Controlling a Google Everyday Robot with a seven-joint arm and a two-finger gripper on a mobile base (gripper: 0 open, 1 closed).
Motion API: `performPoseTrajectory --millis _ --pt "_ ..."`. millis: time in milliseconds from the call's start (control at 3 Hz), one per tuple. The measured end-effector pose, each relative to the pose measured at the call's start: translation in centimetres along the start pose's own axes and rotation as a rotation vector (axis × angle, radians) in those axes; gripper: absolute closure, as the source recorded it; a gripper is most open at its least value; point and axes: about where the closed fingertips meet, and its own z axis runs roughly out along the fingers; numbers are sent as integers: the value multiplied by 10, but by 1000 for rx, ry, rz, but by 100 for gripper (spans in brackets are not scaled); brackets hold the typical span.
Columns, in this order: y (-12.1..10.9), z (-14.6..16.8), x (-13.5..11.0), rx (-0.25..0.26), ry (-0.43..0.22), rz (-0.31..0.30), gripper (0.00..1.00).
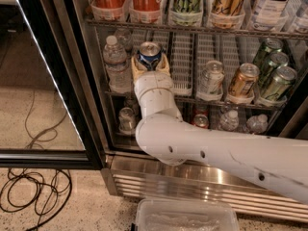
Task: Pick pepsi can from middle shelf of fridge
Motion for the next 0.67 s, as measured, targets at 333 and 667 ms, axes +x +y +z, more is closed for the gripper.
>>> performPoseTrajectory --millis 333,667 --pt "-13 -14 -7 -3 12 2 100" --pt "-29 -25 -13 21 31 -30 100"
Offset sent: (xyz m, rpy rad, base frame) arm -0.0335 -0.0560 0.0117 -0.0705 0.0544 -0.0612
